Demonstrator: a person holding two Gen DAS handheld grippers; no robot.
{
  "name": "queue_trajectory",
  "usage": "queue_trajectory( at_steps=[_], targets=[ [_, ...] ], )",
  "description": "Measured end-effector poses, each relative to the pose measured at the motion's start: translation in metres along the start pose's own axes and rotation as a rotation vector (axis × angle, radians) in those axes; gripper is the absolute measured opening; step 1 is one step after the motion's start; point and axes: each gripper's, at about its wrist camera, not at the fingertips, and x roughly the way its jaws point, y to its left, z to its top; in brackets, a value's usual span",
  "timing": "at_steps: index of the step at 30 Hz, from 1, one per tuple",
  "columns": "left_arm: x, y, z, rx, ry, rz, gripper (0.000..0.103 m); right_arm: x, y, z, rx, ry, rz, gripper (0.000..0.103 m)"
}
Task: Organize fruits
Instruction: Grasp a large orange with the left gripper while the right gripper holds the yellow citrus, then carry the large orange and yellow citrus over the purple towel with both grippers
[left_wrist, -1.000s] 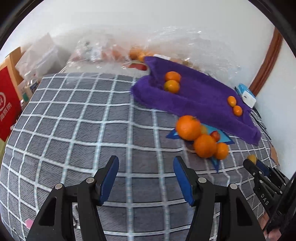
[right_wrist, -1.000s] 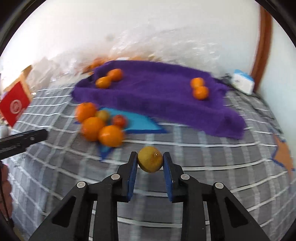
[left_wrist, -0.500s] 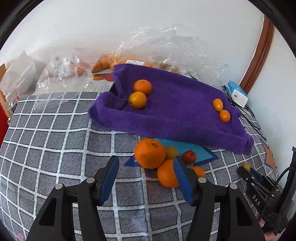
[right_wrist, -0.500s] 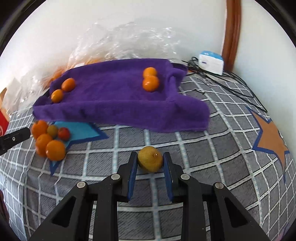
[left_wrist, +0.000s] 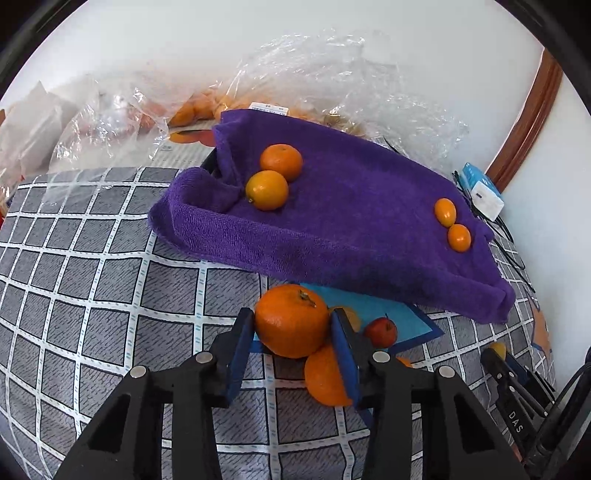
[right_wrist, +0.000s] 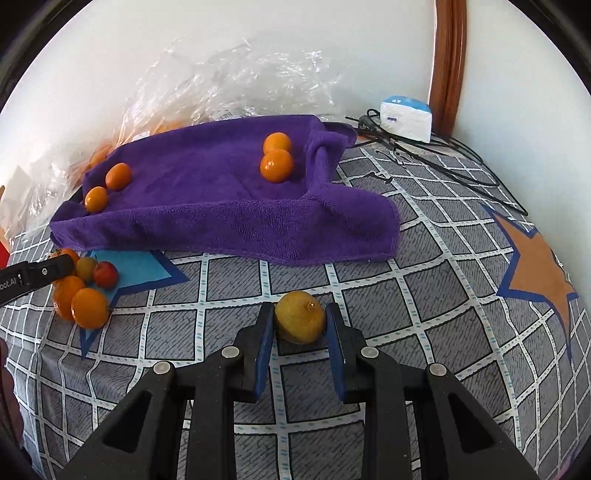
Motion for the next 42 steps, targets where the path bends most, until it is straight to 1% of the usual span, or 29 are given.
queue_trajectory(
  at_steps=[3, 6, 10, 12, 15, 17, 20, 22, 24, 26, 27, 28, 32, 42],
  targets=[
    [0.000, 0.001, 0.001, 0.004, 0.005, -0.011, 0.039, 0.001, -0.004, 0.001, 0.020, 0.002, 0.018, 0.028],
    [-0.007, 0.010, 0.002, -0.021, 0.017, -0.030, 0.039, 0.002, -0.003, 0.001, 0.014, 0.004, 0.011, 0.028],
    [-0.024, 0.026, -0.008, -0.037, -0.004, 0.022, 0.039, 0.002, 0.001, 0.001, -0.001, 0.007, -0.006, 0.028],
    [-0.028, 0.033, -0.015, -0.048, -0.015, 0.027, 0.039, 0.002, -0.001, 0.001, 0.004, 0.006, 0.000, 0.028],
    [-0.027, 0.038, -0.024, -0.037, -0.024, 0.053, 0.041, 0.002, -0.001, 0.001, 0.006, 0.006, 0.000, 0.028],
    [-0.029, 0.038, -0.029, -0.017, -0.053, 0.051, 0.042, 0.002, 0.000, 0.001, 0.000, 0.007, -0.006, 0.028],
    [-0.028, 0.037, -0.033, -0.005, -0.065, 0.067, 0.047, 0.002, 0.000, 0.001, 0.005, 0.007, -0.001, 0.028],
    [-0.025, 0.037, -0.035, 0.006, -0.064, 0.072, 0.047, 0.002, 0.001, 0.001, 0.008, 0.006, 0.003, 0.028],
    [-0.021, 0.037, -0.038, 0.009, -0.075, 0.093, 0.047, 0.002, 0.000, 0.001, 0.011, 0.006, 0.006, 0.028],
    [-0.024, 0.039, -0.037, 0.000, -0.089, 0.076, 0.047, 0.002, 0.000, 0.001, 0.013, 0.005, 0.009, 0.028],
    [-0.025, 0.042, -0.036, -0.012, -0.091, 0.048, 0.045, 0.002, -0.001, 0.001, 0.014, 0.004, 0.010, 0.028],
    [-0.024, 0.044, -0.036, -0.020, -0.087, 0.036, 0.040, 0.002, -0.001, 0.001, 0.013, 0.004, 0.009, 0.028],
    [-0.026, 0.049, -0.036, -0.052, -0.100, 0.011, 0.040, 0.002, 0.000, 0.001, 0.005, 0.005, -0.001, 0.028],
    [-0.044, 0.049, -0.040, -0.054, -0.183, -0.018, 0.040, 0.001, 0.000, 0.001, 0.009, 0.004, 0.008, 0.028]
  ],
)
